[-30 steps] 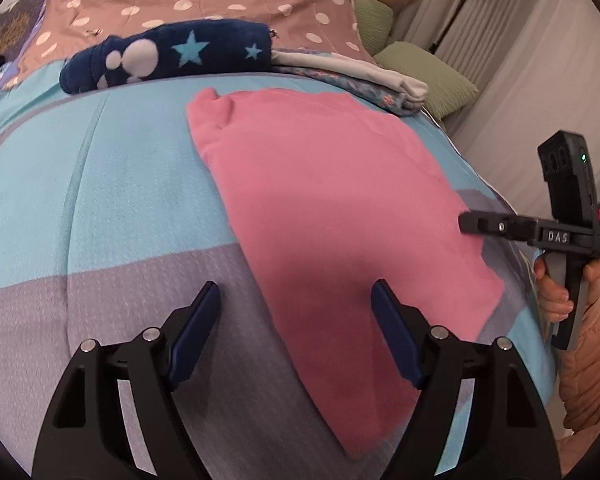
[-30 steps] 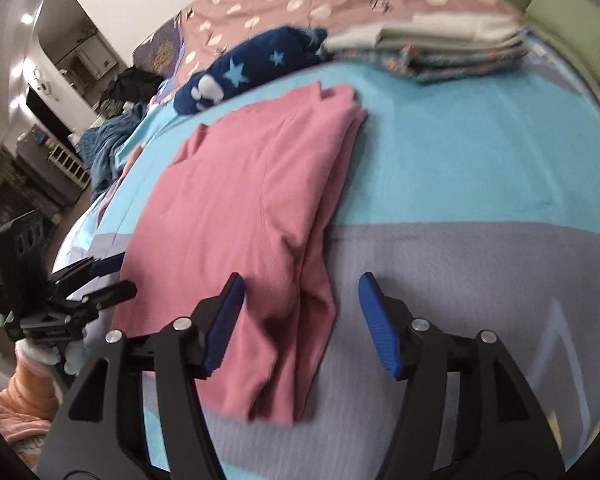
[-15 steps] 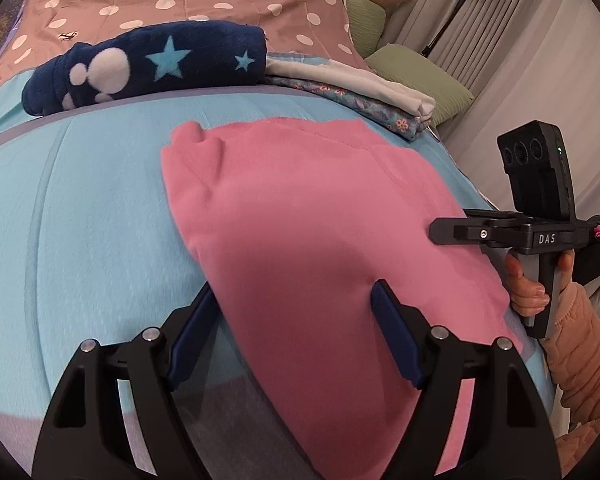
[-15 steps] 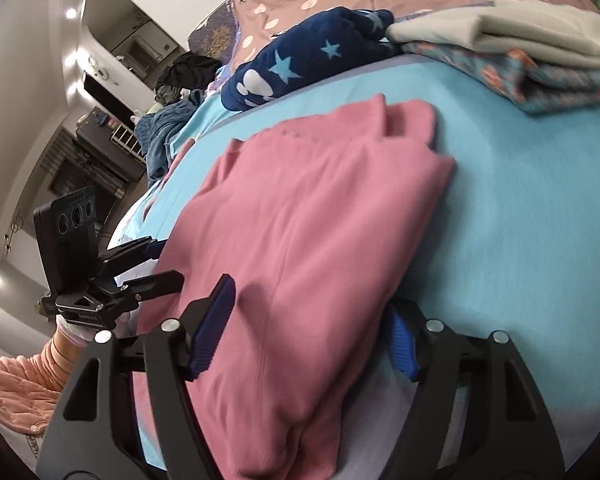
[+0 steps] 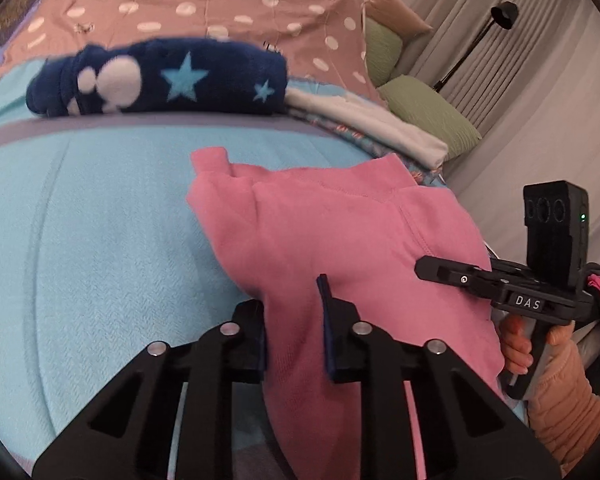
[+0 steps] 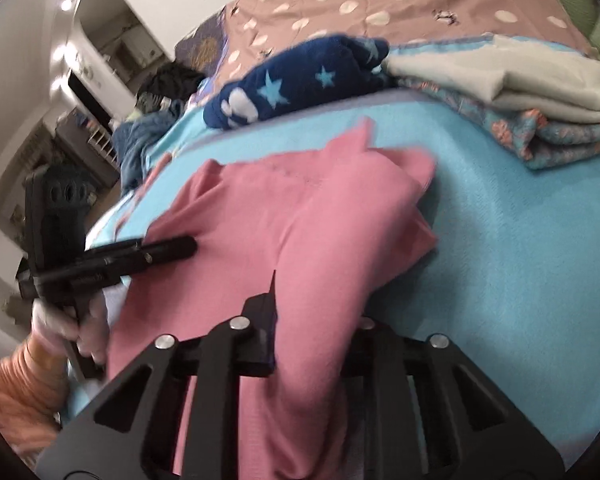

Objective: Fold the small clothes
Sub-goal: 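Grasp the folded pink shirt with both grippers and lift it, then carry the pink shirt with both grippers onto the folded clothes stack and release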

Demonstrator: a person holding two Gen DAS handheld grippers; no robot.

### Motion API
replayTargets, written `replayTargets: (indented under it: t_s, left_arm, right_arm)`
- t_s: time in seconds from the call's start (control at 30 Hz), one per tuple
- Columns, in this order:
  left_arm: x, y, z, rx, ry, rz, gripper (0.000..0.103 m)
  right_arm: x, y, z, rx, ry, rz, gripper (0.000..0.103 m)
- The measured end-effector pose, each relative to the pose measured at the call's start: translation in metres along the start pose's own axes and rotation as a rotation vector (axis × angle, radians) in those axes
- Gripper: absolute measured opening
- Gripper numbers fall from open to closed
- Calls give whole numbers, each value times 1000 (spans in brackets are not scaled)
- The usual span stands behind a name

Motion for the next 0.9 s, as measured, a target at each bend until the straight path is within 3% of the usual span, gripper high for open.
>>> replayTargets:
  t_s: [0.2,0.37,0.43,0.53,0.7,0.9]
  left_arm:
    - [68,-62,-30,-117,-140,54,18]
    - [101,-140,-66,-235,-211,147,18]
    - [105,-170,-83,-278,-220,178,18]
    - [99,-206,-115,-327,-235,176,18]
    - [70,-239,-175,-376,-260,118,18]
    - [17,-234,-225,-363,-248,44,18]
  right_arm:
    - [75,41,-20,125,-188,129,16]
    - [159,43,-53,141,-380,213,16]
    - [190,40,-71,178,-435,289,16]
    - [226,30,-103,237,-479,406,16]
    - [254,-6,-168,250,-498,524,17]
    - [228,-56,-231,241,-475,573,17]
Point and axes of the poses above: each gripper's, at about its wrist camera, not at the fingertips, and x roughly against the way its jaws point, y to its left, z to its underside, the point moved 9 cm from there along -x, roughly the way its jaws point, and after that the axes turned 2 degrees about -z, right-handed, at the moved point
